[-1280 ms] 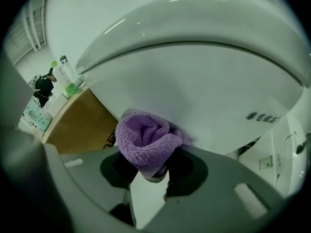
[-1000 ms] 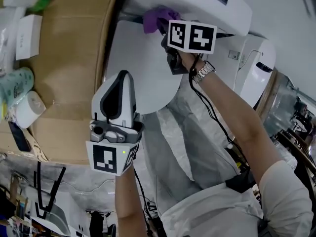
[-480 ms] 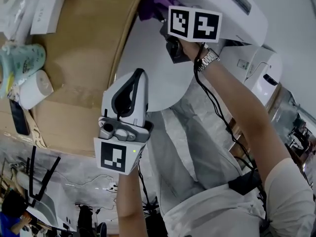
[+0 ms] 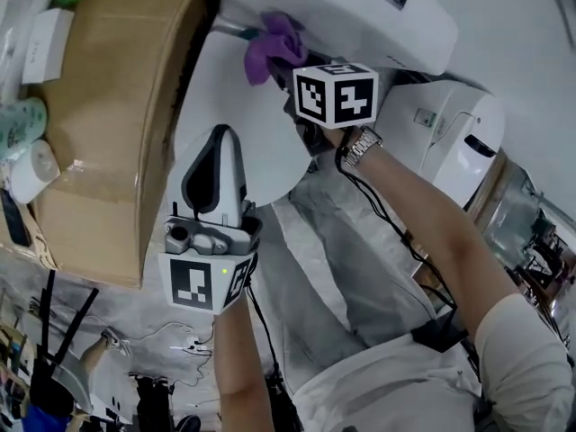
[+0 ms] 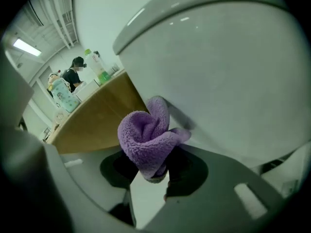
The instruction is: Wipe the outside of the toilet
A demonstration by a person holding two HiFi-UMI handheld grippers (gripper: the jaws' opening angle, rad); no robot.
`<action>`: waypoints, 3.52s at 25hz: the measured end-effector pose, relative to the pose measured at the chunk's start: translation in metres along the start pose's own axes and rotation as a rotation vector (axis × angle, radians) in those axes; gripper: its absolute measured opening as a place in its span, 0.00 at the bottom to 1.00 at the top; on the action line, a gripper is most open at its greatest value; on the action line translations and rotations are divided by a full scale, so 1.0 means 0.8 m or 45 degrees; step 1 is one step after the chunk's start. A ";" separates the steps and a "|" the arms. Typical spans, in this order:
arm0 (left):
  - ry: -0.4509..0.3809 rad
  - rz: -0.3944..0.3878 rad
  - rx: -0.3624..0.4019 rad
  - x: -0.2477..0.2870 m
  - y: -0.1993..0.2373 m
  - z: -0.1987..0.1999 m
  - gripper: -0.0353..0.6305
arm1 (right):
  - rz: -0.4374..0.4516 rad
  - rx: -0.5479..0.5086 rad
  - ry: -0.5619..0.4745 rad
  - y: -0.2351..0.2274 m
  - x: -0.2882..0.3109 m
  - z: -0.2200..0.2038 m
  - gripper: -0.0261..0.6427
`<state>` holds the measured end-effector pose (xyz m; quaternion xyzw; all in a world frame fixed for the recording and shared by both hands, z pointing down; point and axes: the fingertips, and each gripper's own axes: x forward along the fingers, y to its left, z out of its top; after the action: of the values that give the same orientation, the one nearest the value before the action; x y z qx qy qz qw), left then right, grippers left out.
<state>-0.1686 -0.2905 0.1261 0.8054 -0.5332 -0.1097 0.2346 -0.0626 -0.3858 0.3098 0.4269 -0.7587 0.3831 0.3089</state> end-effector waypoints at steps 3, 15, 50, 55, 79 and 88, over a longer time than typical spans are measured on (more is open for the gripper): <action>-0.003 -0.017 -0.022 0.019 -0.029 -0.012 0.06 | -0.112 0.039 0.067 -0.069 -0.021 -0.046 0.25; 0.076 -0.135 -0.009 0.056 -0.057 -0.026 0.06 | -0.435 0.326 0.150 -0.226 -0.049 -0.105 0.25; -0.005 0.009 -0.010 -0.069 0.080 0.017 0.06 | -0.170 -0.255 0.086 0.046 0.121 0.047 0.25; -0.001 0.058 -0.012 -0.099 0.065 0.005 0.06 | -0.159 -0.529 0.191 0.045 0.121 0.008 0.25; -0.303 0.756 -0.181 -0.228 0.002 -0.067 0.06 | 0.095 -1.069 0.314 0.083 0.173 -0.088 0.24; -0.294 0.724 -0.169 -0.301 -0.002 -0.090 0.06 | 0.197 -1.106 0.395 0.187 0.154 -0.223 0.24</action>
<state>-0.2345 -0.0517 0.1698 0.5891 -0.7519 -0.1649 0.2459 -0.2245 -0.2345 0.4522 0.1379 -0.8233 0.1112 0.5392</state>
